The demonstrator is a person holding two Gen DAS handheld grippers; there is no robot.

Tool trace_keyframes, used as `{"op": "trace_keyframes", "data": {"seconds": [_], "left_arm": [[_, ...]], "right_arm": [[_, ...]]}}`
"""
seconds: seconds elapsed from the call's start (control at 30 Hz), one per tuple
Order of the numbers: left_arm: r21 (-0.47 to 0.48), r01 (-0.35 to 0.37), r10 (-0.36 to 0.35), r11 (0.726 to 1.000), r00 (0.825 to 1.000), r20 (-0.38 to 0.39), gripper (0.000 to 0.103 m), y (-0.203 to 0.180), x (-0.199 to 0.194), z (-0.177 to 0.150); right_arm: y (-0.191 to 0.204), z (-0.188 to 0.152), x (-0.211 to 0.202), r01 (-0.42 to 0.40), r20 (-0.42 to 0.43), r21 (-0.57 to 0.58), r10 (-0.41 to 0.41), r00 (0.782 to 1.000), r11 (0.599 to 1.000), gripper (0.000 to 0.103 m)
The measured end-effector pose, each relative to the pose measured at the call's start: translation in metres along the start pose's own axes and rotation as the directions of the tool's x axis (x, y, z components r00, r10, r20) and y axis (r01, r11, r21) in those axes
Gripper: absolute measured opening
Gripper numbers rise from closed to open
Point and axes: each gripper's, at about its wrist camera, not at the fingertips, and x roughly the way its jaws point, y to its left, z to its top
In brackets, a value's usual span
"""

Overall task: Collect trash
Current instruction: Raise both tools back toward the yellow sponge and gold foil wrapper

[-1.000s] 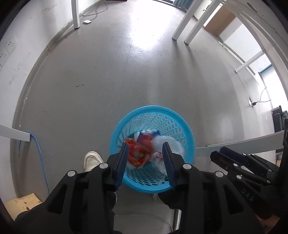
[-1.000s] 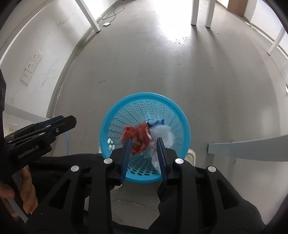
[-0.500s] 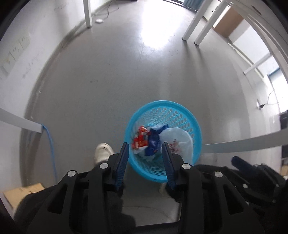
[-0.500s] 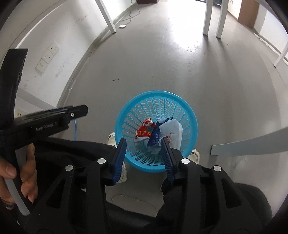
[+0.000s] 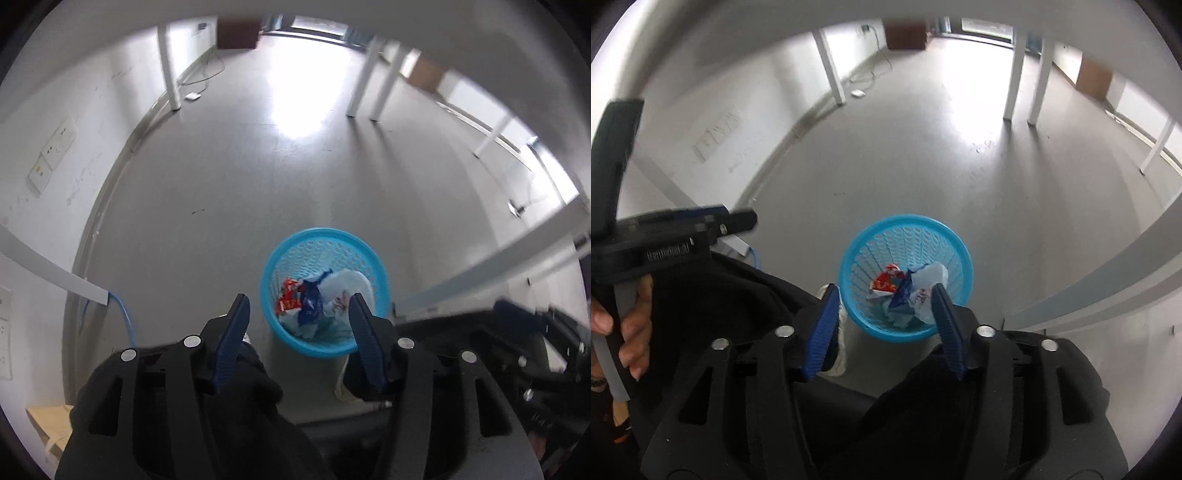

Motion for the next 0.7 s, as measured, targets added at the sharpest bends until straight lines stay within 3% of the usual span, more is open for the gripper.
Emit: {"op": "trace_keyframes", "data": {"seconds": [0.13,0.2,0.27,0.33,0.57,0.7], "left_arm": [[0.042,-0.002,0.000,0.999,0.998,0.057,0.057,-0.009,-0.028,-0.015],[0.050,-0.010,0.005,0.999,0.995,0.103,0.064,-0.009,-0.046,-0.020],[0.050,-0.003,-0.003,0.999,0.992,0.126,0.064,-0.007,-0.067,-0.023],[0.073,0.023,-0.036,0.997,0.983,0.180,0.068,-0.006,-0.094,-0.028],[0.091,-0.008,-0.022,0.996,0.947,0.321,0.086,0.007,-0.151,-0.028],[0.061,-0.065,0.035,0.996,0.916,0.401,0.090,0.013,-0.170,-0.018]], "right_arm": [[0.000,-0.008,-0.029,-0.041,0.044,0.005,0.041,0.998,0.999,0.057],[-0.001,-0.011,-0.042,-0.047,0.064,0.005,0.047,0.997,0.999,0.057],[-0.001,-0.012,-0.057,-0.043,0.085,-0.004,0.043,0.995,0.999,0.057],[-0.001,-0.012,-0.073,-0.039,0.114,-0.013,0.040,0.993,0.999,0.063],[0.009,0.004,-0.131,-0.037,0.246,-0.026,0.043,0.968,0.999,0.073],[0.021,0.022,-0.160,-0.036,0.321,-0.055,0.052,0.946,0.998,0.080]]}}
